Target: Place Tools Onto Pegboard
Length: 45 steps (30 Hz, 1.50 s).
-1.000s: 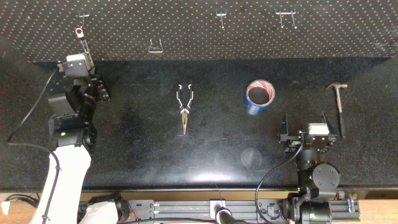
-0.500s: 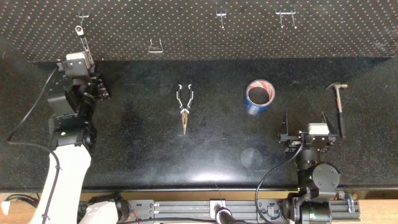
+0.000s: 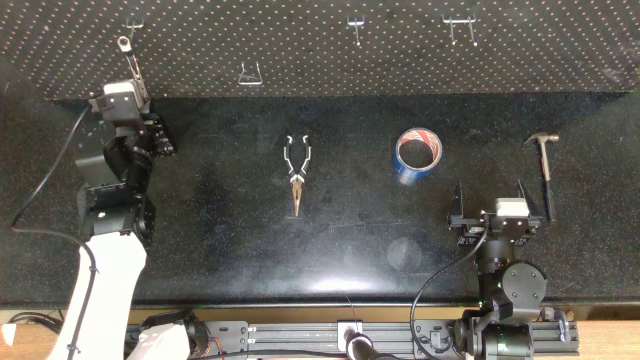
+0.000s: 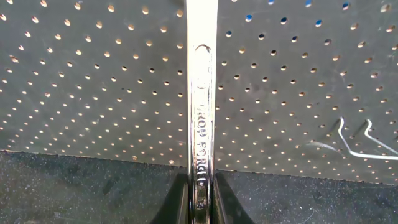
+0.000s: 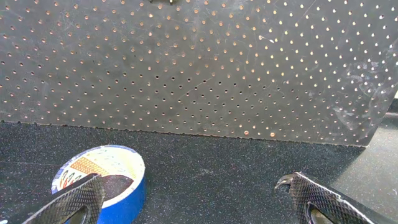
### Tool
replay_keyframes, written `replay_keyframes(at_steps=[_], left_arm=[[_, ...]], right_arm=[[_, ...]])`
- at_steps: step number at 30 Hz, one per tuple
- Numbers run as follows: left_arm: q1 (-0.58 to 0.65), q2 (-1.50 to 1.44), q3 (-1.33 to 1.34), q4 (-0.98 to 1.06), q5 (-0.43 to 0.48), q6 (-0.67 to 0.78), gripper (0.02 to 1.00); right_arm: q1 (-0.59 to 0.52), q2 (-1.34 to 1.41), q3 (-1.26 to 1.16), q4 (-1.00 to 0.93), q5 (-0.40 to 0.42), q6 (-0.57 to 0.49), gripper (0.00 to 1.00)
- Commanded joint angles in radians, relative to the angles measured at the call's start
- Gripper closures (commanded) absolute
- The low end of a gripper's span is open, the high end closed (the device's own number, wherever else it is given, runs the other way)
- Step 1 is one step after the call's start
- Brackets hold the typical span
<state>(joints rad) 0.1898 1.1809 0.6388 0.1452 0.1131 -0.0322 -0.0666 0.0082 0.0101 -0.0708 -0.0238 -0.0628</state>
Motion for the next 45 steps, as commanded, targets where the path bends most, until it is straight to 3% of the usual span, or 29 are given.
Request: replay_keyframes(at_steps=[1, 20, 23, 31, 45], left_arm=[[-0.001, -0.010, 0.029, -0.010, 0.004, -0.013, 0.989], [0.000, 0.019, 0.029, -0.005, -0.016, -0.024, 0.989], [0.000, 0.023, 0.029, 0.003, -0.056, -0.024, 0.991], [0.000, 0.055, 0.029, 0.032, -0.021, -0.024, 0.989], [0.000, 0.150, 0.029, 0.109, -0.036, -0.023, 0.991]], right_arm=[[-0.004, -0.007, -0.006, -0.002, 0.006, -0.006, 0.027], [-0.004, -0.007, -0.006, -0.002, 0.006, -0.006, 0.025], [-0.004, -0.007, -0.006, -0.002, 0.006, -0.006, 0.027], [-0.004, -0.007, -0.006, -0.002, 0.006, -0.006, 0.027], [-0.004, -0.007, -0.006, -0.002, 0.006, -0.006, 0.027]])
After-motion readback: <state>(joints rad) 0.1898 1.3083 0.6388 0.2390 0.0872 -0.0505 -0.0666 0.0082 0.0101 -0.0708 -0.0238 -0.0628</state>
